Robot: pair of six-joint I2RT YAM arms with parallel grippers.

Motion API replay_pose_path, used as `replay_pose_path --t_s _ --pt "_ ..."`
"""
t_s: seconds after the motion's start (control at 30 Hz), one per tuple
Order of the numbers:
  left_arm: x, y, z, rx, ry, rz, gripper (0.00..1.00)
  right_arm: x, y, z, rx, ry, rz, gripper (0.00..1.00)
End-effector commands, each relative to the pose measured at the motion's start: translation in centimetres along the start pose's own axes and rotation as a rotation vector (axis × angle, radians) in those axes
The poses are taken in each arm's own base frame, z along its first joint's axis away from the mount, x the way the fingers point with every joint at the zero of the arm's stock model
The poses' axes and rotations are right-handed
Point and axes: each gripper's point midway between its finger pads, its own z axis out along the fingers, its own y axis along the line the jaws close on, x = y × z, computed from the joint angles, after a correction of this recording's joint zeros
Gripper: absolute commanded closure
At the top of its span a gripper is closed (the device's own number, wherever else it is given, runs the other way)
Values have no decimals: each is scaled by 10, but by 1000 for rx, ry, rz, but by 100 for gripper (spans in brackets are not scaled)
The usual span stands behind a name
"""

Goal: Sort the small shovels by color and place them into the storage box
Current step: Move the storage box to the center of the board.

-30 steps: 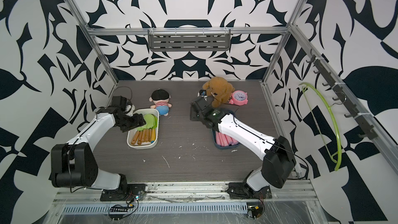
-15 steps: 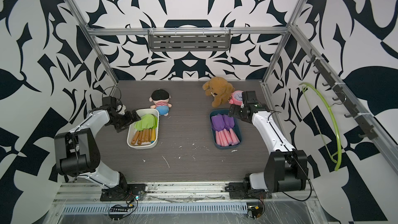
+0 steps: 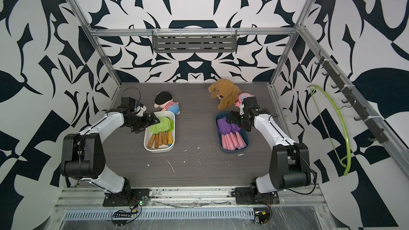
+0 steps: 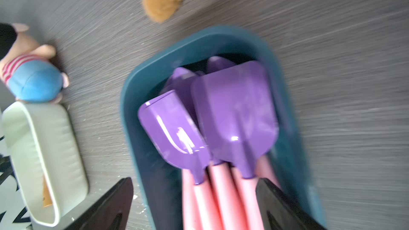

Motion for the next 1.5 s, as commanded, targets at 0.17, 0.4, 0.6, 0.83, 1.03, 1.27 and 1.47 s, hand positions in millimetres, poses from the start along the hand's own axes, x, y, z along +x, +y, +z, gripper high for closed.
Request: replay_pose_path --t_s 0.17,0.4,0.6,0.83,1.03,1.27,1.47 --pt "21 -60 15 121 97 76 1 18 59 18 -61 2 -43 10" --pt "28 -70 20 126 113 100 1 3 41 -19 68 -65 -122 7" --pt "28 -73 20 142 111 104 1 -34 -25 -41 142 -91 -54 6" --pt "27 -72 25 144 114 107 0 -44 -50 -15 89 -22 -6 6" --pt "11 -69 32 93 104 159 0 -27 -39 4 -16 7 88 7" --pt "10 -91 40 124 132 209 0 -1 -9 9 -43 36 58 8" --pt "30 -114 45 166 178 262 1 7 20 23 -52 35 7 8"
